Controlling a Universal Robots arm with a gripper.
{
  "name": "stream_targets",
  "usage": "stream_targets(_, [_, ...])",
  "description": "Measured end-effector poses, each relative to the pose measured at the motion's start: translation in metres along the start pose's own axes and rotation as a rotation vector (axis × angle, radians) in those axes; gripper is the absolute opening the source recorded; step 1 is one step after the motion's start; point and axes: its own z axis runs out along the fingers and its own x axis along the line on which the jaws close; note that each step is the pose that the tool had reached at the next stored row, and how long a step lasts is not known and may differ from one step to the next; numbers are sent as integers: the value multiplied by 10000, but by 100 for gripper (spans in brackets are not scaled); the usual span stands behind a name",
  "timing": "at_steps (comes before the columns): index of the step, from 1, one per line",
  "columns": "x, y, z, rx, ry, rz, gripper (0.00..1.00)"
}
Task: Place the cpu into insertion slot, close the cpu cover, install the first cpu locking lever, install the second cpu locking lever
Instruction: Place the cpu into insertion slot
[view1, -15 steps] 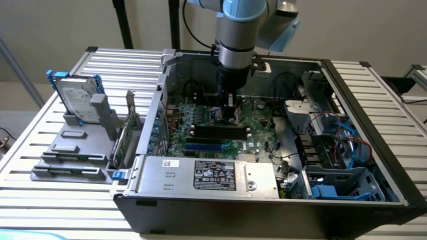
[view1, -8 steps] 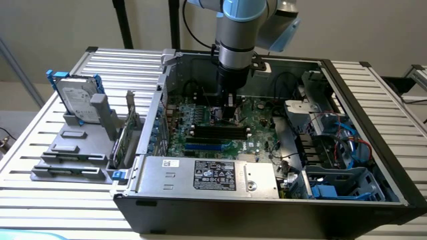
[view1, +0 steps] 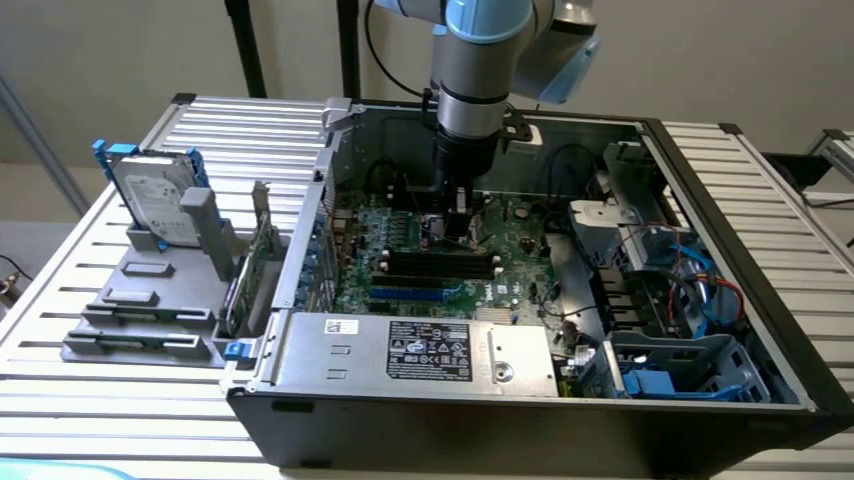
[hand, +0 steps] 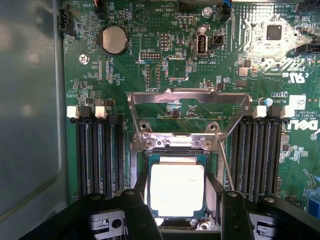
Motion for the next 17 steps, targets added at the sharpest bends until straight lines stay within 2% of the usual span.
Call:
stream_targets(13, [0, -8, 0, 0, -1, -68, 54])
stream_targets(16, [1, -8, 2, -3, 5, -76, 56])
stream_targets(17, [1, -8, 2, -3, 4, -79, 62])
